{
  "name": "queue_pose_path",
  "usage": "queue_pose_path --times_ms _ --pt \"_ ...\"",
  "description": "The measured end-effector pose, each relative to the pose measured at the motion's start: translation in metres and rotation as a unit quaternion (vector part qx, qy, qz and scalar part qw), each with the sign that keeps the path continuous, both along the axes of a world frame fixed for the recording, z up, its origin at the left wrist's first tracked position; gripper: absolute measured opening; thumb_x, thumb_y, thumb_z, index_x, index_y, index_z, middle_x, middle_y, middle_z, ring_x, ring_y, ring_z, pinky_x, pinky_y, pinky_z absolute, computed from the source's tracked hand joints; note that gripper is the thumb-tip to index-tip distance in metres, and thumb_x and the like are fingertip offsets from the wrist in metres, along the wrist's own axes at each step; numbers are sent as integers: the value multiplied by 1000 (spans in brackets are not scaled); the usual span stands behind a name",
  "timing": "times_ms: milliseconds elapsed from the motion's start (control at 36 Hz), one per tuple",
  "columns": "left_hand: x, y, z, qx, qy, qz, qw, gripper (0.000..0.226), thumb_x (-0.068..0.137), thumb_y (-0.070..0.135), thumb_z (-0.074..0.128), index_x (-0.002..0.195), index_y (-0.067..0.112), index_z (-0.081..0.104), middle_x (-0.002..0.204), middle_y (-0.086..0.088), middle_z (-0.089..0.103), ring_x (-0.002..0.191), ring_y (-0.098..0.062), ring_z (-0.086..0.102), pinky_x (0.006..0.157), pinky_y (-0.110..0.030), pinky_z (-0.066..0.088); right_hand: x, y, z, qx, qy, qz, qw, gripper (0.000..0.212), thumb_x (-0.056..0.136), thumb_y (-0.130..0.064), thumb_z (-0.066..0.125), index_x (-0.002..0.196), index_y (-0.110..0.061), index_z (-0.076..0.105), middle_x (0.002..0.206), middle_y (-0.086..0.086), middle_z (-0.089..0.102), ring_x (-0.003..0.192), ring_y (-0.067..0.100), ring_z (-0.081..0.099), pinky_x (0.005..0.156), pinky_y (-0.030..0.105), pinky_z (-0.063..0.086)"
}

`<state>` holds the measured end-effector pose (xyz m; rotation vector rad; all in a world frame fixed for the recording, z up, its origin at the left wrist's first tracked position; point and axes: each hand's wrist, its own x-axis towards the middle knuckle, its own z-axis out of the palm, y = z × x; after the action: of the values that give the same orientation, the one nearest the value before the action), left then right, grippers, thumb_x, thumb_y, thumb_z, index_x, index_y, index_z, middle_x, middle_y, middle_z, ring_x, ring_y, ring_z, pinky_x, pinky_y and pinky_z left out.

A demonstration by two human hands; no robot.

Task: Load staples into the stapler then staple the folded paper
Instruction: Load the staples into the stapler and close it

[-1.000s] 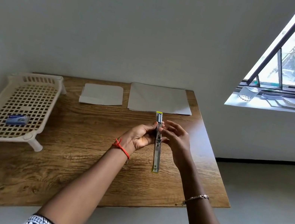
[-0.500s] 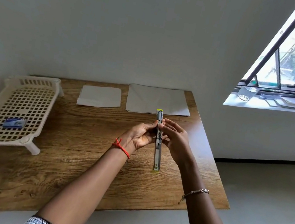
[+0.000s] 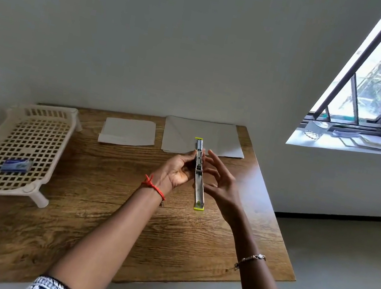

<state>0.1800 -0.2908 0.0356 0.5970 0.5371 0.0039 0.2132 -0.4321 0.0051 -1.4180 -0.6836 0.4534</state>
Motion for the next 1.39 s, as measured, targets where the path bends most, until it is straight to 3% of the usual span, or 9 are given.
queue_pose_path --times_ms 83,222,306,444,583,750,1028,1167,1389 --pt "1 2 3 12 4 -7 1000 50 99 4 36 65 3 73 55 -8 71 46 -14 68 46 -23 55 5 2 2 -8 10 -8 1000 76 68 -12 74 135 -30 43 128 0 57 110 18 57 84 30 52" --pt "-2 -1 3 33 9 -56 998 28 100 8 33 89 5 58 59 -6 72 52 -14 69 52 -24 57 12 15 15 29 92 -55 994 51 77 -26 69 125 -12 56 109 9 67 97 19 63 75 30 52" --pt "-2 -1 -4 47 25 -80 995 25 99 10 36 90 7 59 59 -5 71 54 -12 69 56 -22 56 16 20 21 1 98 -43 994 30 82 -25 64 109 -13 66 97 9 67 91 20 62 76 32 49" --pt "-5 5 -3 64 39 -100 992 23 98 9 39 88 6 59 60 -6 71 74 -17 62 63 -25 56 20 22 24 0 144 -17 989 30 77 -33 65 96 -11 69 89 9 66 84 20 62 72 30 48" --pt "-6 6 4 99 31 -115 988 23 98 10 41 84 7 59 56 -4 70 61 -17 66 68 -29 51 22 26 26 14 188 -15 982 34 74 -34 64 95 -8 67 86 8 64 76 16 62 66 26 47" --pt "-4 7 5 96 26 -107 989 22 96 9 44 83 6 61 60 -5 70 79 -20 56 75 -31 46 24 31 26 32 211 -53 976 10 82 -18 62 84 -10 69 80 5 65 75 16 61 72 27 44" --pt "-12 10 11 103 15 -125 987 24 98 12 42 84 7 60 74 -7 65 79 -19 56 73 -30 47 23 29 27 30 255 -13 966 26 87 -28 52 94 -5 64 81 5 66 73 14 64 67 28 51" --pt "-15 16 10 102 7 -138 985 26 99 16 39 87 8 61 61 -3 71 81 -20 56 77 -34 47 21 32 21 37 275 30 960 36 81 -40 51 97 -10 65 81 4 69 74 18 64 68 34 49" --pt "-18 34 3 83 13 -128 988 52 99 11 39 62 4 74 63 -10 73 57 -19 71 66 -32 58 26 44 10 84 302 47 948 62 58 -51 79 101 -8 66 91 7 70 81 18 66 68 29 54"
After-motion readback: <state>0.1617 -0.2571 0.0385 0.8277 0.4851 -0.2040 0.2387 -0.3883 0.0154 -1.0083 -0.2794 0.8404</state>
